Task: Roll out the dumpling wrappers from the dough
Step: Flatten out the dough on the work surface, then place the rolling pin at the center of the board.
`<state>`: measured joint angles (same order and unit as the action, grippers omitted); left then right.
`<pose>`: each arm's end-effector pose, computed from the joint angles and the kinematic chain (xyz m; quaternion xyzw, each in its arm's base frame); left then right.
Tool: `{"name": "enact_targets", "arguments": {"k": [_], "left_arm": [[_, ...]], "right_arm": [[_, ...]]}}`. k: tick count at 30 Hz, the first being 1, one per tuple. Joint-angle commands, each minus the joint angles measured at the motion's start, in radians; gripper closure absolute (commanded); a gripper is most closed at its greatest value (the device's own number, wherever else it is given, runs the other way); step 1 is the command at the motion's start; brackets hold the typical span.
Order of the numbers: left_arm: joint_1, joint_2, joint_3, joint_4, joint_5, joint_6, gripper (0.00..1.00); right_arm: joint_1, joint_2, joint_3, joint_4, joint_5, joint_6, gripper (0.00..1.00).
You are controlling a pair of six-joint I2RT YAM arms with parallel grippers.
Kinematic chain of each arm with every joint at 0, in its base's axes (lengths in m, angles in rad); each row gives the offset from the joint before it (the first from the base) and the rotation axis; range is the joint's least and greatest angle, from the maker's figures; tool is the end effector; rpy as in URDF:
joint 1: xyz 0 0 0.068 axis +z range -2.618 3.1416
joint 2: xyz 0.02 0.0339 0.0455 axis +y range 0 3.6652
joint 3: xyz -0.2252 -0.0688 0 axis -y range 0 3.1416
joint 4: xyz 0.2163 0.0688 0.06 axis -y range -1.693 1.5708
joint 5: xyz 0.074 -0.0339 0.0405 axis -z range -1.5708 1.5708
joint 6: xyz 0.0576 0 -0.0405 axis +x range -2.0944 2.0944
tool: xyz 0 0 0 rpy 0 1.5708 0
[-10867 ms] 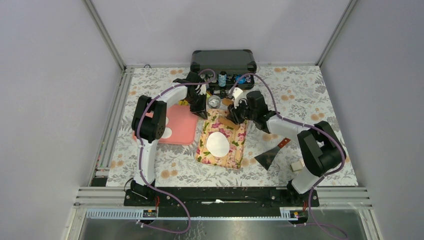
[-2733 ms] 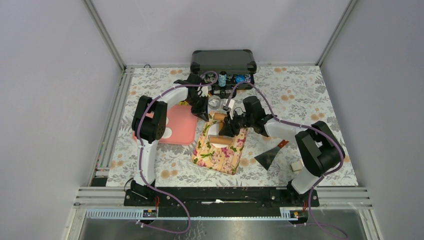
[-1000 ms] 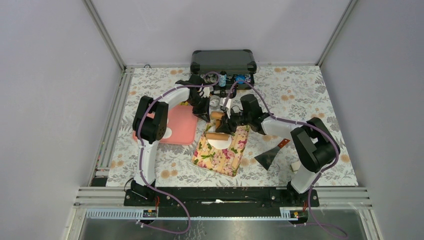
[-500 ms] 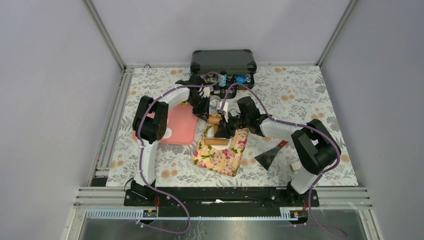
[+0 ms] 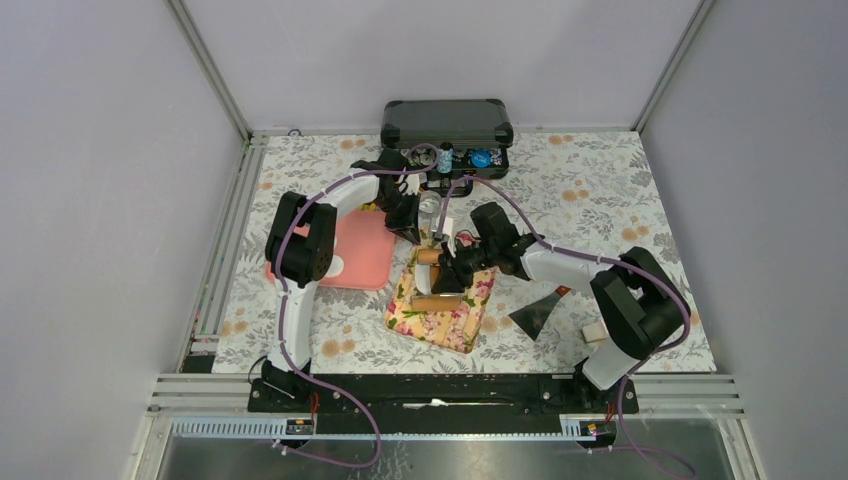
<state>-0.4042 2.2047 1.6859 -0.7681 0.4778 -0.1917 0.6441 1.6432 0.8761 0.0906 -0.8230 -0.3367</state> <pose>0.3629 -0.1840 0.1197 0.1353 0.9529 -0.2643 0.0626 0.2320 0.2271 0.1603 -0.5418 0.6476 0.4171 0.3364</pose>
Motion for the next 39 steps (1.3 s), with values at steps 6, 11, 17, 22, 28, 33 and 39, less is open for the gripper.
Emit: {"name": "enact_targets", "arguments": {"k": [6, 11, 17, 22, 28, 33, 39], "left_arm": [[-0.008, -0.075, 0.012, -0.007, 0.032, 0.001, 1.00], [-0.008, -0.087, 0.012, -0.002, 0.041, 0.006, 0.88], [-0.008, -0.109, 0.025, -0.002, 0.054, 0.008, 0.49], [-0.007, -0.131, 0.032, -0.007, 0.058, 0.006, 0.31], [0.027, -0.258, 0.002, -0.027, 0.093, 0.081, 0.01], [0.123, -0.397, -0.129, -0.027, 0.189, 0.156, 0.01], [0.205, -0.481, -0.284, -0.036, 0.234, 0.272, 0.01]], "right_arm": [[0.010, -0.201, 0.023, -0.069, -0.058, 0.099, 1.00], [-0.164, -0.345, -0.005, 0.094, -0.100, 0.319, 1.00], [-0.506, -0.430, -0.134, 0.297, -0.027, 0.509, 1.00], [-0.693, -0.337, -0.177, 0.407, 0.092, 0.662, 0.99], [-0.744, -0.105, -0.099, 0.437, 0.156, 0.720, 0.91], [-0.744, 0.101, -0.015, 0.573, 0.169, 0.895, 0.87], [-0.744, 0.237, 0.042, 0.632, 0.228, 0.923, 0.65]]}}
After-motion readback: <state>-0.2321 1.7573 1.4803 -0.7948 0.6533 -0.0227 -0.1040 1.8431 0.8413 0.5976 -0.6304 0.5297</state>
